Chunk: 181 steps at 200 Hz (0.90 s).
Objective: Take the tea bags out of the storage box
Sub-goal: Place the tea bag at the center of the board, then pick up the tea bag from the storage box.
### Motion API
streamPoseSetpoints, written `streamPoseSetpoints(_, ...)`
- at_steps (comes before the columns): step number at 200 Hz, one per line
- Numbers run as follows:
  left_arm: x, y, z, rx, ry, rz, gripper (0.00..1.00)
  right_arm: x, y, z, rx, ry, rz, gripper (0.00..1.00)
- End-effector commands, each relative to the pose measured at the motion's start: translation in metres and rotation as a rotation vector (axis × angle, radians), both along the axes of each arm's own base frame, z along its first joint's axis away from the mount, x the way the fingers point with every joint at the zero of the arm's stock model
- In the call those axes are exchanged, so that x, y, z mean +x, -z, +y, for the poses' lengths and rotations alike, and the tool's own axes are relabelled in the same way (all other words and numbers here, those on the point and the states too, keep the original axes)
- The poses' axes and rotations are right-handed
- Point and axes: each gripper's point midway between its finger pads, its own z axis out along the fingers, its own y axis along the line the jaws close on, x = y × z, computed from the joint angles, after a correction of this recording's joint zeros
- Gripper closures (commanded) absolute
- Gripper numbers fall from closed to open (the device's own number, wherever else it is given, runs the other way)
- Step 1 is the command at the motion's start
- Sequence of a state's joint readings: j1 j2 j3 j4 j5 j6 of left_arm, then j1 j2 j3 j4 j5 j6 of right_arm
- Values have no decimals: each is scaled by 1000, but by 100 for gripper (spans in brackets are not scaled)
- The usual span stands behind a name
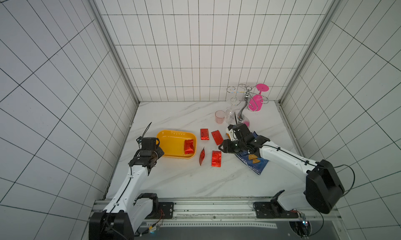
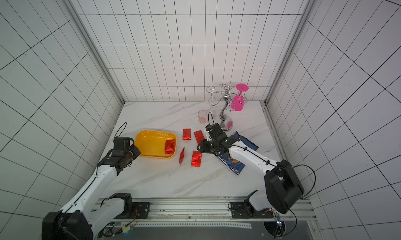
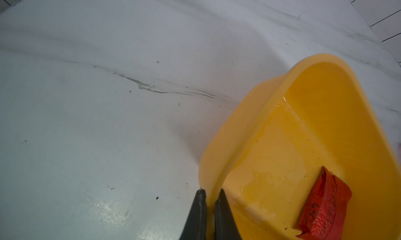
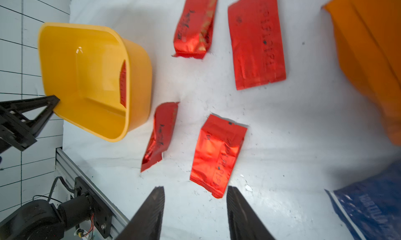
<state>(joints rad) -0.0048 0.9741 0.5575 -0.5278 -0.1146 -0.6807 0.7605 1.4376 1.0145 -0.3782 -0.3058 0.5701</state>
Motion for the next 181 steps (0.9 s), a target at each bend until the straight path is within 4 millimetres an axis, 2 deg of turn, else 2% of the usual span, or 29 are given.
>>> streamPoseSetpoints(1,2,-6,1,7,-1,-39,100,-16,-18,38,-55,-131,-30,50)
streamPoseSetpoints(27,1,-7,2,10,-2,-44,100,-27,-23,94,-111,-247,-54,49)
streamPoseSetpoints(42,1,-6,2,10,-2,-40,100,-30,-16,122,-139,-295,-69,47)
streamPoseSetpoints(69,2,-6,2,9,-1,-38,100,-28,15,152,-225,-331,-32,46)
streamPoseSetpoints(90,2,-6,1,9,0,-39,100,-21,26,170,-268,-343,-68,46)
streamPoseSetpoints(108,2,-6,1,8,-1,-41,100,-17,43,171,-348,-346,-61,46)
streamPoseSetpoints(129,2,-5,1,6,4,-38,100,-2,57,169,-439,-330,-112,45)
streamPoseSetpoints(181,3,-5,0,6,6,-35,100,17,79,176,-544,-349,-185,45)
